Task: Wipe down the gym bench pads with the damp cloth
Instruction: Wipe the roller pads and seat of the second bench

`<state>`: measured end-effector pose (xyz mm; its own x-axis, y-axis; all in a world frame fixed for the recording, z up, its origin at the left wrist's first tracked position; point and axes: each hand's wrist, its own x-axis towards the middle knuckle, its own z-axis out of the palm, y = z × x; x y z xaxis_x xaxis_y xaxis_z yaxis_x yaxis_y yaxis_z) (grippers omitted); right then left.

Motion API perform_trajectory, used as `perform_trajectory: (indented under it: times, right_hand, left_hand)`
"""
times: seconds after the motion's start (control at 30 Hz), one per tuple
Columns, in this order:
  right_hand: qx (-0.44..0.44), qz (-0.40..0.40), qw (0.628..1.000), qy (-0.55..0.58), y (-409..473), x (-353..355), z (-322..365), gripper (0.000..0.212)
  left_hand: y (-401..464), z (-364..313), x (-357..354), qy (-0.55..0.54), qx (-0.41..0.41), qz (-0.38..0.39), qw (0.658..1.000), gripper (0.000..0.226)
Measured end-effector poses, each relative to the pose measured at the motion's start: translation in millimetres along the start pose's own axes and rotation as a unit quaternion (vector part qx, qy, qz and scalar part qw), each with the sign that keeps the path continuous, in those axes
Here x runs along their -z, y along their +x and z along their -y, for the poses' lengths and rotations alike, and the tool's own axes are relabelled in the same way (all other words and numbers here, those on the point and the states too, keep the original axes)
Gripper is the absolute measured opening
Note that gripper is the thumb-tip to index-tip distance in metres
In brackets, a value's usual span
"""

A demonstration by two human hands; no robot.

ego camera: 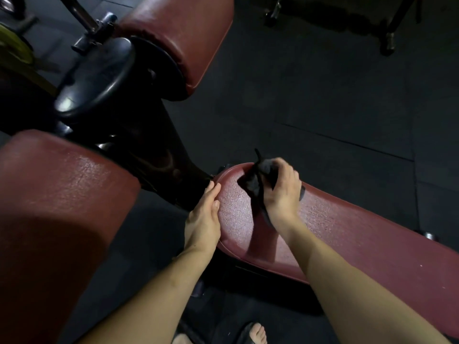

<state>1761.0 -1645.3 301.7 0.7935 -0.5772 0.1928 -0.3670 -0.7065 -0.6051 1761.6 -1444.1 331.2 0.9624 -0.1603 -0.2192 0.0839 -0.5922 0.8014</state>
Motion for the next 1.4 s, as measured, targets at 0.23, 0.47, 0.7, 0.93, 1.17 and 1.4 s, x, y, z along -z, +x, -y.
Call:
perform_trajectory:
  times: [0.23,0.47,0.7,0.93,1.17,1.4]
  right_hand:
    - [0.07,0.047,0.992,-0.089,-15.9,-6.3,0.7,0.06]
    - [0.046,0.032,0.992,-0.116,18.8,-14.8,-9.0,0.047]
    - [0.056,-0.01,0.994,-0.094,-8.7,-22.1,19.8,0.048]
    - [0.083,0.004,0.995,-0.061,-22.2,-28.7,23.5,0.037]
    - [0.107,-0.002,0.994,-0.004,-16.3,-28.0,34.8,0.028]
    - [0.24,0.132,0.961,0.038,-80.5,-0.8,19.3,0.044]
  left_hand:
    - [1.9,6.6,-1.4,0.023,-0.002,-0.002,1.0,0.043]
    - [3.0,8.1,-1.1,0.013,-0.007,-0.003,1.0,0.043]
    - [5.1,11.5,-1.3,-0.009,0.009,-0.016,1.0,0.041]
    - [1.6,11.9,5.5,-0.04,0.027,-0.013,0.999,0.042]
    - [4.9,7.6,5.9,-0.088,0.077,-0.028,0.993,0.034]
    - [-14.5,13.9,19.5,-0.174,0.098,-0.021,0.98,0.03]
